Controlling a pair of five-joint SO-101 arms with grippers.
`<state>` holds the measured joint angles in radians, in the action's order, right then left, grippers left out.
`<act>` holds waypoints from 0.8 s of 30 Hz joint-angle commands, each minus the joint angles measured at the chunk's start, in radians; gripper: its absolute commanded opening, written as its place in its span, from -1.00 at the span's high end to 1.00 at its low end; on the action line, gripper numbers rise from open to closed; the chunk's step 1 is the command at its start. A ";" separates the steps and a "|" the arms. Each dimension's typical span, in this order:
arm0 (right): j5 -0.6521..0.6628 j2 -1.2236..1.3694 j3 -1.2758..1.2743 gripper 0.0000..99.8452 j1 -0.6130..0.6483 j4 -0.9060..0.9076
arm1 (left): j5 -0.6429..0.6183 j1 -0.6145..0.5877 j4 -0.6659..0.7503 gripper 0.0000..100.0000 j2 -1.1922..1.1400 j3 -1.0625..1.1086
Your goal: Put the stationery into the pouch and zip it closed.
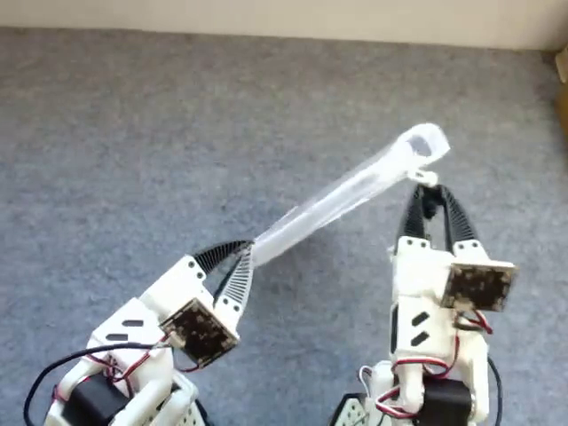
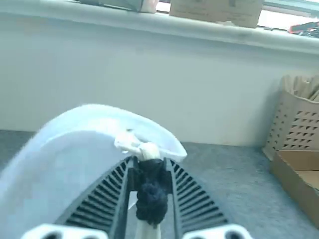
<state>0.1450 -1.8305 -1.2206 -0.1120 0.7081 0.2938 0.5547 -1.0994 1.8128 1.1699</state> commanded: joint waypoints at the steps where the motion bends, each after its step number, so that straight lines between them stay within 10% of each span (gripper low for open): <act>1: -0.012 -0.002 0.013 0.99 -0.019 -0.021 | 0.008 -0.002 -0.006 0.99 0.012 -0.039; 14: 0.118 -0.004 0.127 0.99 0.265 0.242 | 0.002 0.042 0.000 0.84 0.010 -0.122; 24: 0.186 0.007 0.278 0.99 0.519 0.325 | -0.287 0.108 0.002 0.54 0.007 -0.165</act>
<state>0.3092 -1.8320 -1.0073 0.3437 1.0288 0.0821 0.6452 -1.1040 1.8174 1.0779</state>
